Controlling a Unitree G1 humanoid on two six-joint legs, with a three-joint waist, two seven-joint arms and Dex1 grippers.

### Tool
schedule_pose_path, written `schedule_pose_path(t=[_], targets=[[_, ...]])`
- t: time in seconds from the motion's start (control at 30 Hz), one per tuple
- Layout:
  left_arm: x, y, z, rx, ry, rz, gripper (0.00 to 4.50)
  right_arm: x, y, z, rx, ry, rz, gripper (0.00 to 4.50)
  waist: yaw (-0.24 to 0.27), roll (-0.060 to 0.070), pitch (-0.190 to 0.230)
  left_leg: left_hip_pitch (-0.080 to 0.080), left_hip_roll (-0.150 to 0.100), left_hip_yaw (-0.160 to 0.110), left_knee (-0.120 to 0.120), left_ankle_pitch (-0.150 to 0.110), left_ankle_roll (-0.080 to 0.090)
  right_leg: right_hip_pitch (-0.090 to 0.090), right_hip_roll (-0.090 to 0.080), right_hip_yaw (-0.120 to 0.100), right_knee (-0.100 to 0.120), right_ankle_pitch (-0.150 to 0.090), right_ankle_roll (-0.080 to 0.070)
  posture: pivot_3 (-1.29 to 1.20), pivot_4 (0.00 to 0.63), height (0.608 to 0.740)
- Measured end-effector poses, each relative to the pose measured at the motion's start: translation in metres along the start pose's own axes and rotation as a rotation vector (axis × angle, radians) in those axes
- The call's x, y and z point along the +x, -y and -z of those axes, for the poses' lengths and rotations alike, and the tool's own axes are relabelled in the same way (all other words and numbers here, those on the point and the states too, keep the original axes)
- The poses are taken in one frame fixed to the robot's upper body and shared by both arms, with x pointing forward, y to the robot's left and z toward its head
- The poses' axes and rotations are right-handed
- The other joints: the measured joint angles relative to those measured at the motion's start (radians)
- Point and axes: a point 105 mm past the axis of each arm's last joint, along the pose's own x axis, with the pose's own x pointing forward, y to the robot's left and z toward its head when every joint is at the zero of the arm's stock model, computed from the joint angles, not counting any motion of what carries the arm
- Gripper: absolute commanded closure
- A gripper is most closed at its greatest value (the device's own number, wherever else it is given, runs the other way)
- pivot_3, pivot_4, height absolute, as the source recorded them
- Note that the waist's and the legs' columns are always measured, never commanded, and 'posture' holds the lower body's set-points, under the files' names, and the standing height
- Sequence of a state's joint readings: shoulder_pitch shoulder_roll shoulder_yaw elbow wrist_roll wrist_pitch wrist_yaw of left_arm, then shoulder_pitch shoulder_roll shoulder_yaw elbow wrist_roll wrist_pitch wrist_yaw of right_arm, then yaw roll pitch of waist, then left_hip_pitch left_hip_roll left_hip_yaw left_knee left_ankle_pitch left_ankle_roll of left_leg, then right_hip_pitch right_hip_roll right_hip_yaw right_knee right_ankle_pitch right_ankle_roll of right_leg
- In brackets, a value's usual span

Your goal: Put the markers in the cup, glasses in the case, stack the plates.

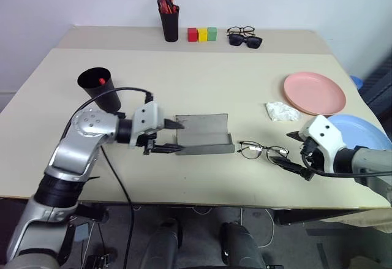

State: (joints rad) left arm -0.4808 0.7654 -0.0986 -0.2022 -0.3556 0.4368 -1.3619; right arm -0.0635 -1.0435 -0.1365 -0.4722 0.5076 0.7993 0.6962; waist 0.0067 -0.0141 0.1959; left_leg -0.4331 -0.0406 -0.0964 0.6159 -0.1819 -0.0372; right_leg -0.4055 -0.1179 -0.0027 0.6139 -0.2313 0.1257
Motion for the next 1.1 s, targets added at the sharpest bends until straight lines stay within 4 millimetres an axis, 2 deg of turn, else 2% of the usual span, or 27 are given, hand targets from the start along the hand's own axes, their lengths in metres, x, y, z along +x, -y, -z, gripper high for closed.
schedule_pose_path(t=[0.33,0.57,0.67,0.77,1.1], targets=[[0.003,0.012,0.001,0.028,-0.018,0.086,1.76,0.028,0.015,-0.009,-0.093,-0.049,-0.044,0.0,0.002,0.0,0.0,-0.001,0.003,0.01,-0.001,0.0,0.0,-0.001,0.0,0.0,-0.001,0.0,0.0,0.0,0.15,0.74],[0.003,0.019,0.011,0.049,-0.046,0.077,1.76,0.034,0.02,-0.01,-0.149,-0.081,-0.067,0.0,-0.002,0.0,0.0,-0.001,0.003,0.011,-0.001,0.0,0.0,-0.002,0.0,0.001,0.0,0.0,0.0,0.0,0.15,0.74],[0.003,0.02,0.013,0.046,-0.05,0.069,1.72,0.035,0.019,-0.012,-0.168,-0.086,-0.084,0.83,-0.002,0.0,0.0,-0.001,0.003,0.011,-0.001,0.0,0.0,-0.002,0.0,0.001,0.0,0.0,0.0,0.0,0.15,0.74],[0.003,0.021,0.012,0.052,-0.052,0.064,1.72,0.034,0.02,-0.017,-0.187,-0.083,-0.084,2.33,-0.002,0.0,0.0,-0.001,0.003,0.011,-0.001,0.0,0.0,-0.002,0.0,0.001,0.0,0.0,0.0,0.0,0.15,0.74],[0.002,0.022,0.01,0.05,-0.062,0.056,1.72,0.032,0.017,-0.022,-0.198,-0.089,-0.121,2.33,-0.002,0.0,0.0,-0.001,0.003,0.011,-0.001,0.0,0.0,-0.002,0.0,0.001,0.0,0.0,0.0,0.0,0.15,0.74]])
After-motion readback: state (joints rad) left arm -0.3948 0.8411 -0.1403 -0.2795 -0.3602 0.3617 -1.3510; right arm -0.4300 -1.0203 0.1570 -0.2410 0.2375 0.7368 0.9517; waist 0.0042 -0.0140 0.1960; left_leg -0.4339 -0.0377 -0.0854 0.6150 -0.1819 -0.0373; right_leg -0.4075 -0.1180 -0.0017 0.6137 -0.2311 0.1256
